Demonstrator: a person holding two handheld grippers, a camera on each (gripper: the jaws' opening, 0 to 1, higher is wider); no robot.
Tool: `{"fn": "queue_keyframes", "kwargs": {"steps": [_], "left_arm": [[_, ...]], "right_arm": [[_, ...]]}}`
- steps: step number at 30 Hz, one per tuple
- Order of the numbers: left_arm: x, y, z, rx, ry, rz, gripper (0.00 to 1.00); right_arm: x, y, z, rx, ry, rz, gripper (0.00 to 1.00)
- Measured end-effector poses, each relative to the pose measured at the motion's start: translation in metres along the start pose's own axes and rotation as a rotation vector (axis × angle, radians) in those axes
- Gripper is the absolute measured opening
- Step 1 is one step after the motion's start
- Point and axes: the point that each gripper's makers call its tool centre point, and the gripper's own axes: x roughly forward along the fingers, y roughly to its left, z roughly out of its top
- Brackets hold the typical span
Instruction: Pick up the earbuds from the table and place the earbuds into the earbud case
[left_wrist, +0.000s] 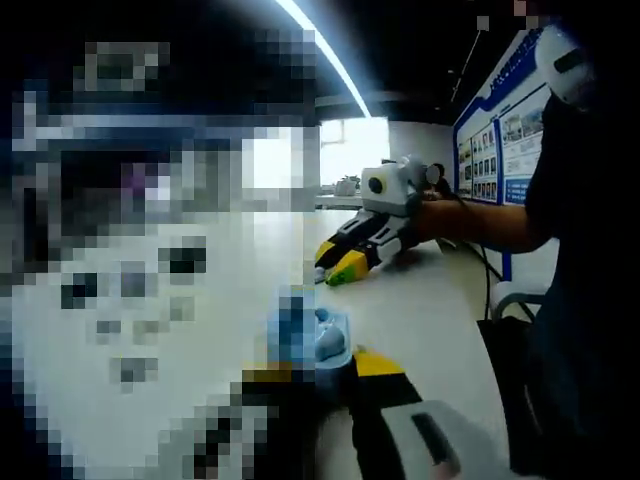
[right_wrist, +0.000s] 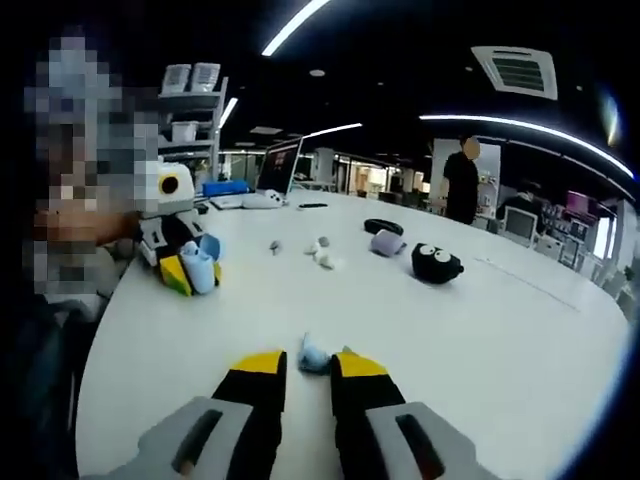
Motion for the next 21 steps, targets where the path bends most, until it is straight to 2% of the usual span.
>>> {"fn": "queue_keyframes", "kwargs": {"steps": [2,15,21], "left_arm": [[0.000,0.000,0.000,0.003,-0.001,0.001,0.19],[0.000,0.001,0.000,0.010,-0.003,0.003,0.19],[-0.001,0.000,0.000,0.014,-0.004,0.004,0.19]], "right_arm": [[0.002,0.001,0.001,-0.033,-0.002,-0.003,0.13],[0.002,0.009,0.004,-0.063,0.006,-0.005,0.13],[0.001,0.021,0.018,-0.072,0.012,0.021,0.13]]}}
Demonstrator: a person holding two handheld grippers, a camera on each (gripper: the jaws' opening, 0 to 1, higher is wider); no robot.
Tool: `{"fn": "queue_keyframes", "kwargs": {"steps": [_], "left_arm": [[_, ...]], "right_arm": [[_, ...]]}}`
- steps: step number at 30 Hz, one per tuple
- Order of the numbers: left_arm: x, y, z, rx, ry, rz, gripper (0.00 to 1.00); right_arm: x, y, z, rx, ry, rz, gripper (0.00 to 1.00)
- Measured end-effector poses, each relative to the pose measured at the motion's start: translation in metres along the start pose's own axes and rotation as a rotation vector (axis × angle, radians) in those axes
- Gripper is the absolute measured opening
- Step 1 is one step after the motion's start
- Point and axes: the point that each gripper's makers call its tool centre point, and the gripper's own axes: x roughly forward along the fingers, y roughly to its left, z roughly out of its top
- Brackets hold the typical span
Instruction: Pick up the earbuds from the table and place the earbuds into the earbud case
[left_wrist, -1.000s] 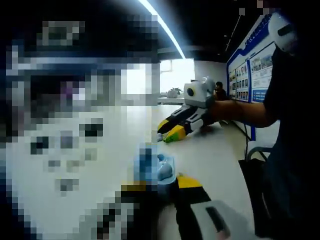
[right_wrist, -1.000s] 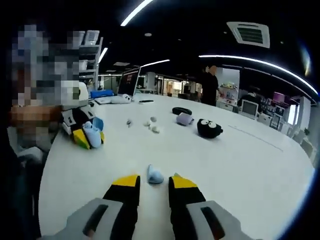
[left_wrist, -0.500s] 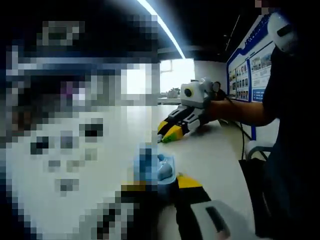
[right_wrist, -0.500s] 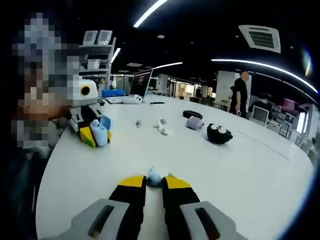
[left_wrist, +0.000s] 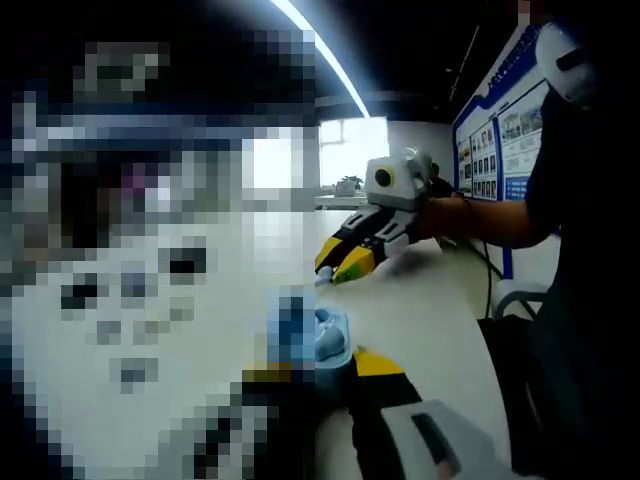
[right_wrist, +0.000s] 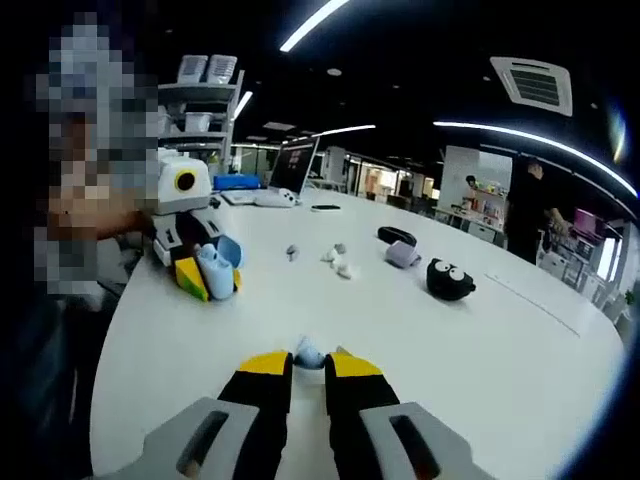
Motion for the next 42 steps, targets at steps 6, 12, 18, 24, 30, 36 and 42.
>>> {"fn": "queue_keyframes", "kwargs": {"steps": [6,12,18,24,30,36,42], "left_arm": [[0.000,0.000,0.000,0.004,-0.001,0.001,0.19],[0.001,0.000,0.001,0.009,-0.002,0.002,0.19],[0.002,0.001,0.000,0.009,-0.002,0.002,0.19],[0.002,0.001,0.000,0.012,-0.002,0.003,0.19],[0.002,0.000,0.000,0.018,-0.004,0.004,0.19],[0.002,0.000,0.000,0.022,-0.005,0.005,0.19],[0.001,0.000,0.000,0.021,-0.005,0.004,0.19]], "right_arm": [[-0.002,0.022,0.034,-0.023,0.000,0.081,0.13],[0.003,0.042,0.059,-0.078,0.048,0.153,0.13],[0.011,0.050,0.072,-0.131,0.104,0.180,0.13],[0.019,0.059,0.069,-0.143,0.183,0.192,0.13],[0.028,0.062,0.057,-0.168,0.266,0.191,0.13],[0.033,0.061,0.052,-0.177,0.323,0.189,0.13],[0.025,0.052,0.048,-0.167,0.316,0.175,0.13]]}}
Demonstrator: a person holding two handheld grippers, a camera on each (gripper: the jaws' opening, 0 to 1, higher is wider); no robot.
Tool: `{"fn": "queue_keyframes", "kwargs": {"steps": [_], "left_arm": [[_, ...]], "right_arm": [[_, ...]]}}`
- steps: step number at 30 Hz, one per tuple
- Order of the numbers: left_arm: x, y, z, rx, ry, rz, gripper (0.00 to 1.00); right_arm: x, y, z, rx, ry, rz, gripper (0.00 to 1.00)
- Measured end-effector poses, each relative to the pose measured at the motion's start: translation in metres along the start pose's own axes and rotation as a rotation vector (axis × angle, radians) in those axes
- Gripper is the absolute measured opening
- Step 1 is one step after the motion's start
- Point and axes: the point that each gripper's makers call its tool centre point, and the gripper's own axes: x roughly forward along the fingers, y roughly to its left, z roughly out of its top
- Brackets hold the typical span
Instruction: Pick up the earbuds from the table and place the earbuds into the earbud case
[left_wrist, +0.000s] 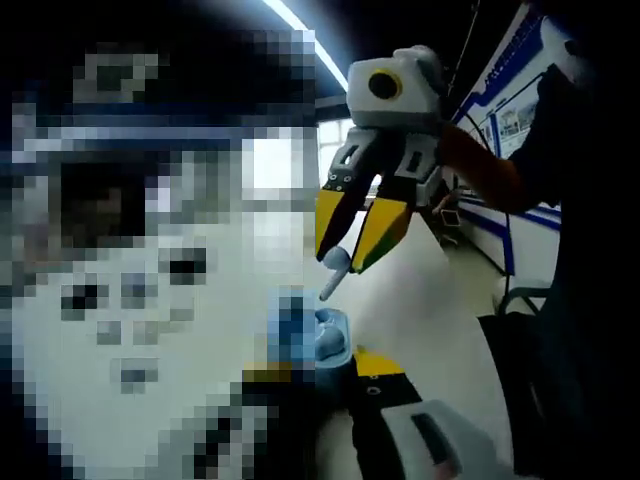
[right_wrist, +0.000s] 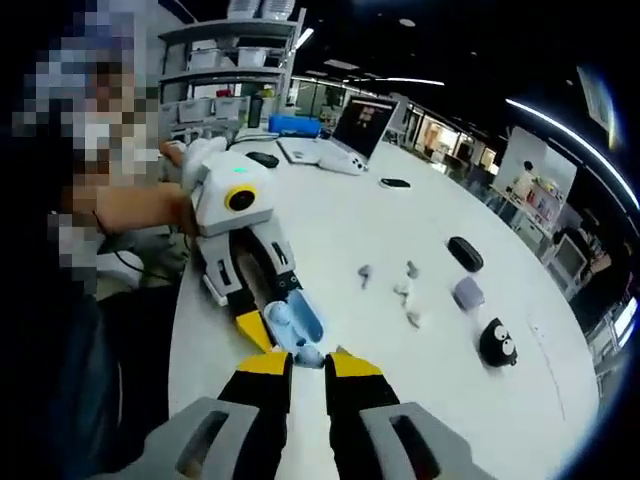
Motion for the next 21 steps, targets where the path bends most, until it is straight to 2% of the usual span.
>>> {"fn": "queue_keyframes", "kwargs": {"steps": [4,8,12,18,21], "left_arm": [[0.000,0.000,0.000,-0.001,0.000,-0.001,0.19],[0.000,0.000,0.000,-0.003,0.000,-0.002,0.19],[0.000,0.000,0.000,-0.005,0.001,0.000,0.19],[0.000,0.000,0.000,-0.008,0.001,0.001,0.19],[0.000,0.000,0.000,-0.010,0.002,0.001,0.19]], "right_arm": [[-0.002,-0.011,-0.024,0.024,0.011,-0.027,0.13],[0.002,-0.010,-0.041,0.024,-0.012,-0.019,0.13],[0.005,-0.012,-0.048,0.008,-0.053,-0.033,0.13],[0.006,-0.017,-0.053,0.066,-0.129,-0.063,0.13],[0.006,-0.019,-0.054,0.023,-0.141,-0.093,0.13]]}}
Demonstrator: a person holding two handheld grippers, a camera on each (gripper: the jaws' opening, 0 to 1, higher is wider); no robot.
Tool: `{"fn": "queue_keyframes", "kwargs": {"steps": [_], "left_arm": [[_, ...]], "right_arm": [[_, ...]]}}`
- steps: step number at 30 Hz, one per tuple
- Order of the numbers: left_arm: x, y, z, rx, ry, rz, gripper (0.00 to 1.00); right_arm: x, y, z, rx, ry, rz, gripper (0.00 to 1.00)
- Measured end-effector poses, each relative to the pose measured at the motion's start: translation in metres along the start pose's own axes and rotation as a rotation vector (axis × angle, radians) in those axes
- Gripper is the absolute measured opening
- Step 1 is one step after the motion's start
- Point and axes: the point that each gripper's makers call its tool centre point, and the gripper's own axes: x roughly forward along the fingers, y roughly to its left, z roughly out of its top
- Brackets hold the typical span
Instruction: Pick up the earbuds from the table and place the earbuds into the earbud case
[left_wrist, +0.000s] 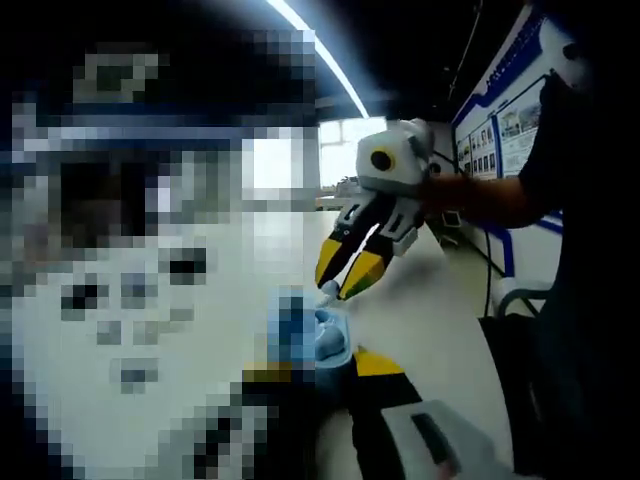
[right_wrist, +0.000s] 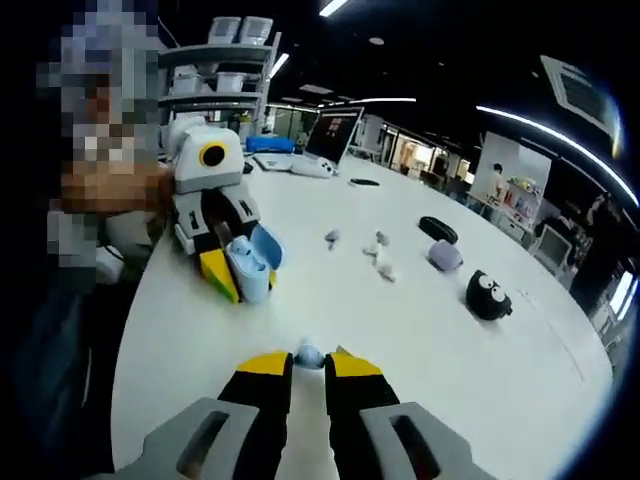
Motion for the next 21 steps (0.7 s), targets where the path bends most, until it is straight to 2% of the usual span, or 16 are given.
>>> {"fn": "queue_keyframes", "kwargs": {"steps": [1,5,7,10,13,21], "left_arm": [[0.000,0.000,0.000,-0.001,0.000,0.000,0.19],[0.000,0.000,0.000,-0.002,0.000,0.000,0.19],[0.000,0.000,0.000,-0.001,0.000,0.001,0.19],[0.000,0.000,0.000,0.000,0.000,0.002,0.19],[0.000,0.000,0.000,0.000,0.000,0.003,0.19],[0.001,0.000,0.001,0.001,0.000,0.003,0.19]], "right_arm": [[-0.001,-0.001,-0.001,-0.049,0.010,-0.014,0.13],[-0.003,-0.004,0.000,-0.353,0.101,-0.072,0.13],[-0.003,-0.001,0.001,-0.514,0.149,-0.077,0.13],[0.000,0.003,0.000,-0.703,0.215,-0.071,0.13],[0.002,0.004,-0.007,-0.830,0.283,-0.036,0.13],[0.005,0.006,-0.008,-1.152,0.396,0.019,0.13]]}}
